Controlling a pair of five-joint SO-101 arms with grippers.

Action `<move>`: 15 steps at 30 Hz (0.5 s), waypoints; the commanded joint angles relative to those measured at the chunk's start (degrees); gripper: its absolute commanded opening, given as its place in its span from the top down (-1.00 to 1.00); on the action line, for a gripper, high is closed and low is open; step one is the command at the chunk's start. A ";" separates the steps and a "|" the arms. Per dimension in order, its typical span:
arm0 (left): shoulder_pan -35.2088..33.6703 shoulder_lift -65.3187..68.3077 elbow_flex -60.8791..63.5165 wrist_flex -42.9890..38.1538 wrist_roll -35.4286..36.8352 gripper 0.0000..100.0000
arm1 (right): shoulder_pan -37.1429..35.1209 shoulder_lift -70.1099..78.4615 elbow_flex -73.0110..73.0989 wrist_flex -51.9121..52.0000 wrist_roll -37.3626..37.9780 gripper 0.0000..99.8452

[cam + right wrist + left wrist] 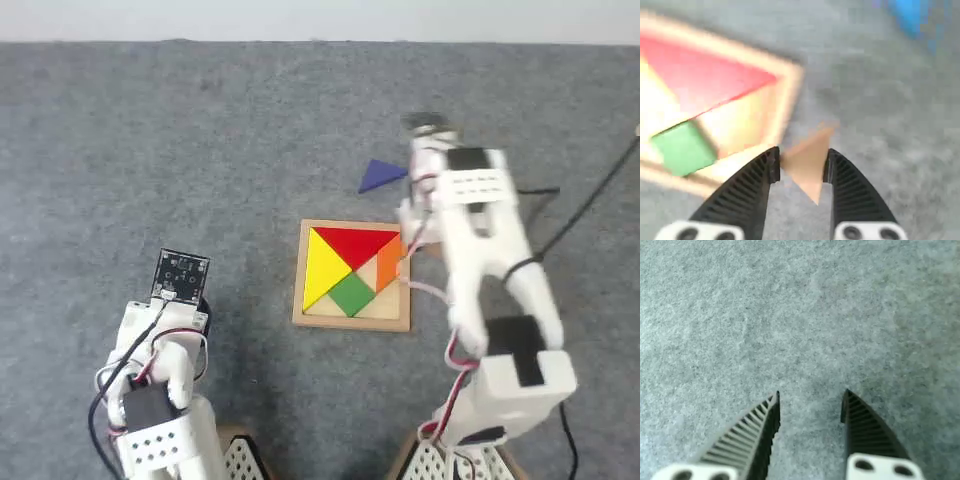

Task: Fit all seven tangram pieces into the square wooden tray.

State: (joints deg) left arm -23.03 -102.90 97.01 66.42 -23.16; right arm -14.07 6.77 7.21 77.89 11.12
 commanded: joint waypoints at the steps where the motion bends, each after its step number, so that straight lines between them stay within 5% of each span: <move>1: -0.35 -0.44 -0.57 0.35 -0.26 0.61 | -6.81 -6.64 -2.90 1.01 4.57 0.84; 7: -0.35 -0.44 -0.57 0.35 -0.26 0.61 | -15.78 -4.88 2.64 -2.95 5.89 0.84; 15: -0.35 -0.44 -0.57 0.35 -0.26 0.61 | -17.89 1.10 5.80 -10.24 2.46 0.84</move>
State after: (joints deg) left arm -23.03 -102.90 97.01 66.42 -23.16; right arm -31.30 7.82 13.36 69.19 15.60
